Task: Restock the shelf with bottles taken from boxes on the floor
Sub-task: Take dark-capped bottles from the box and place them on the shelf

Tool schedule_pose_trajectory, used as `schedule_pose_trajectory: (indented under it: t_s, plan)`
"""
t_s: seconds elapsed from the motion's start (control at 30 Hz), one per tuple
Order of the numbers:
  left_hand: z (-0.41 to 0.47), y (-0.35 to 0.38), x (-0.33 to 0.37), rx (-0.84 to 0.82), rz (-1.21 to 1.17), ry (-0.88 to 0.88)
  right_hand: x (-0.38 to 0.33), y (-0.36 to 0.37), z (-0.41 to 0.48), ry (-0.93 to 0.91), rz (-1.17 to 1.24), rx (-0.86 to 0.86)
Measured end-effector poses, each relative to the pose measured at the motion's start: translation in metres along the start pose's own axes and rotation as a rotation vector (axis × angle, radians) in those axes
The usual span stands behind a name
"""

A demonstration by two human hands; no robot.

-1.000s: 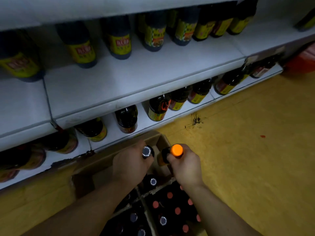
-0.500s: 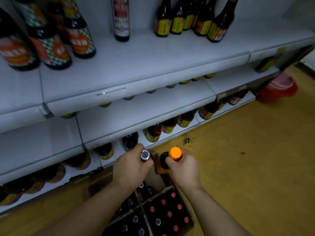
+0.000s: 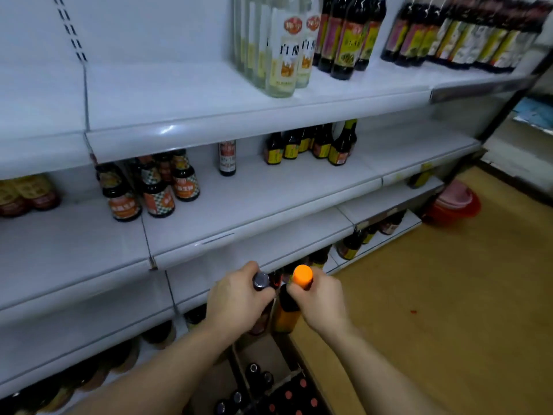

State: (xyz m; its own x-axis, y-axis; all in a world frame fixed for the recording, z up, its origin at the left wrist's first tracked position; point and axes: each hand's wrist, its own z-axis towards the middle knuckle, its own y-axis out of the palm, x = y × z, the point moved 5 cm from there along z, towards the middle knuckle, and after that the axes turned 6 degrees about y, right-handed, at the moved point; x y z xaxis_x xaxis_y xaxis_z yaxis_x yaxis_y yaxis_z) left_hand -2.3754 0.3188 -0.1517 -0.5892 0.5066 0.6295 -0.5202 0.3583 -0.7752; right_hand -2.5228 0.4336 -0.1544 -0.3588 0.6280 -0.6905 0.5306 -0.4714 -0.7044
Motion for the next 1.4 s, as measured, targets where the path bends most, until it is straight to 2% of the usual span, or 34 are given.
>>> schedule_pose_trajectory:
  t_s: [0.33,0.5,0.8,1.03,1.4]
  plan:
    - [0.016,-0.101,0.07,0.106,0.018,0.111,-0.094,-0.079,-0.017,-0.202,-0.175,0.083]
    - [0.026,-0.153,0.108,0.138,0.008,0.203,-0.145,-0.128,-0.023,-0.294,-0.155,0.168]
    - [0.023,-0.23,0.157,0.275,-0.112,0.208,-0.211,-0.193,-0.034,-0.438,-0.061,0.27]
    - [0.018,-0.267,0.176,0.376,-0.16,0.228,-0.236,-0.214,-0.041,-0.491,-0.067,0.315]
    - [-0.01,-0.288,0.153,0.403,-0.234,0.153,-0.254,-0.199,-0.056,-0.648,-0.021,0.212]
